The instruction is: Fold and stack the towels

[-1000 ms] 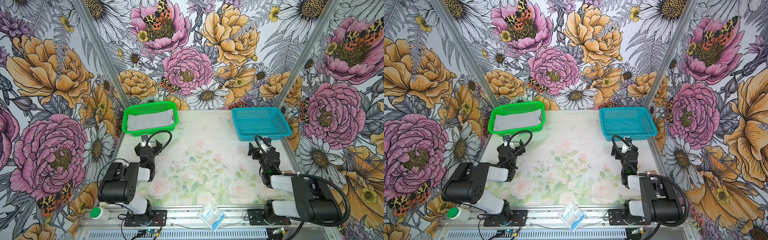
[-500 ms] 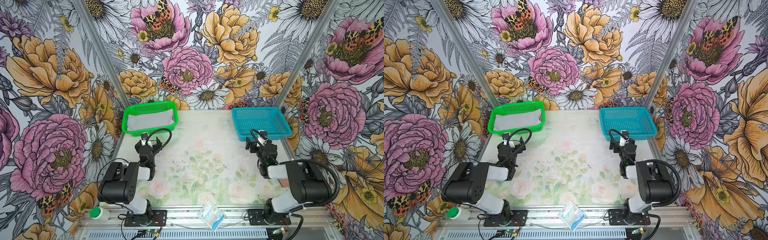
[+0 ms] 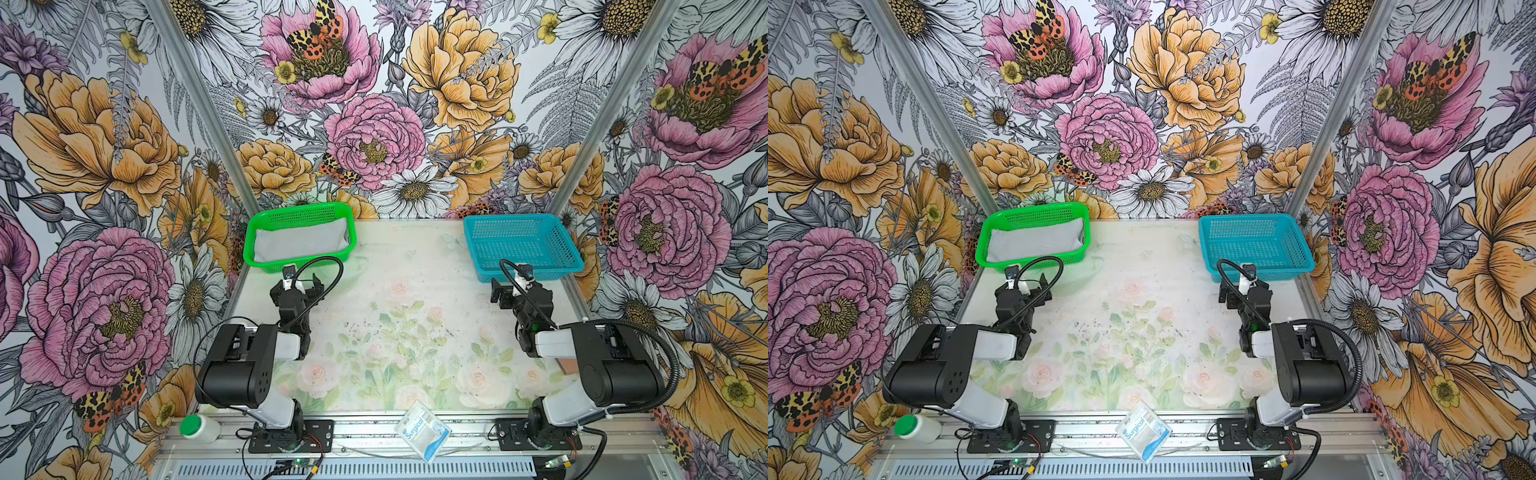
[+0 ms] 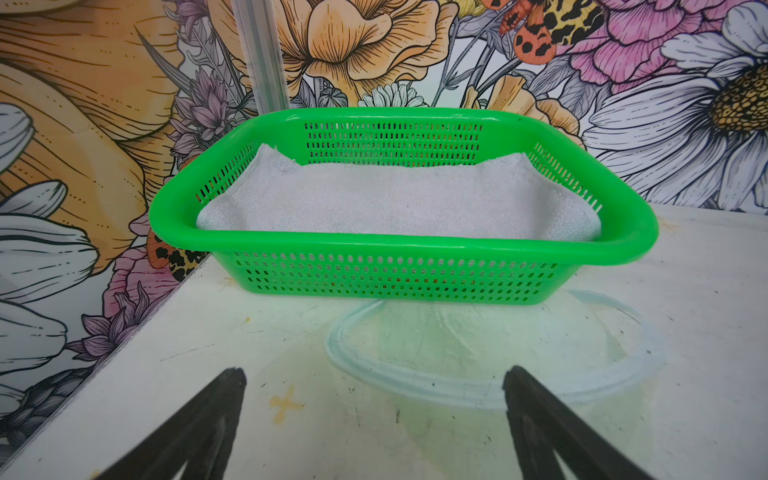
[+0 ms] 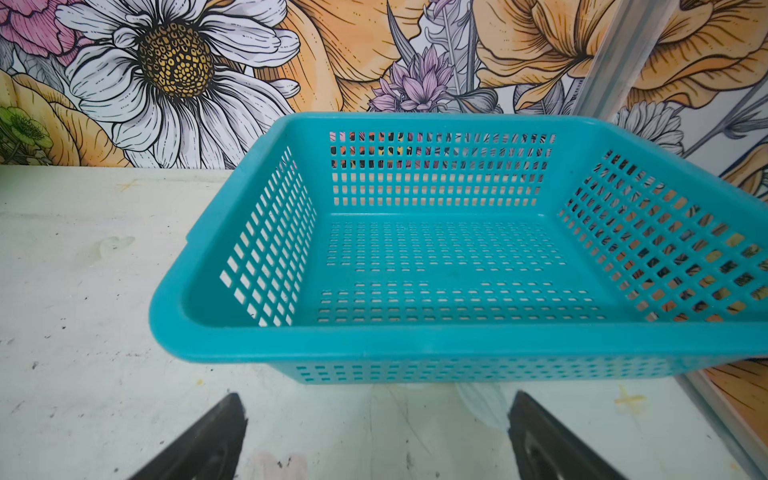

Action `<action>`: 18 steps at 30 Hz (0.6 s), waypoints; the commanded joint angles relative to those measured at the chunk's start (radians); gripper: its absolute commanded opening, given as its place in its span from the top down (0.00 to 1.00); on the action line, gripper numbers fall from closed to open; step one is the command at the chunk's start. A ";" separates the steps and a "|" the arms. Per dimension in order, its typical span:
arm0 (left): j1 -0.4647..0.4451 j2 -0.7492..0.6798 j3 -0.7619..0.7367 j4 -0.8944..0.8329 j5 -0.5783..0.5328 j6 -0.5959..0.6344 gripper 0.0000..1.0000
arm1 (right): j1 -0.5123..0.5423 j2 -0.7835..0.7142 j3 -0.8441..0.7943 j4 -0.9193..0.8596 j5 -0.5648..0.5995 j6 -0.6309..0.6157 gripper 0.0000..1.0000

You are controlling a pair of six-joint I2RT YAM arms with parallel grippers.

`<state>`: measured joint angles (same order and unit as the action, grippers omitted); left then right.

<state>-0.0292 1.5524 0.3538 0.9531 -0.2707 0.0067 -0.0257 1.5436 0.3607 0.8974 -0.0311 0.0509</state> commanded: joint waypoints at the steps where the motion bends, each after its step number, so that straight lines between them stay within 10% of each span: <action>1: 0.010 -0.003 0.013 0.007 0.024 -0.011 0.01 | -0.001 -0.014 0.012 -0.001 0.002 -0.001 0.01; 18: 0.007 -0.003 0.014 0.005 0.028 -0.009 0.01 | -0.002 -0.008 0.022 -0.009 0.007 0.003 0.01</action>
<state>-0.0284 1.5524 0.3550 0.9466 -0.2672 0.0067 -0.0257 1.5436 0.3626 0.8780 -0.0307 0.0513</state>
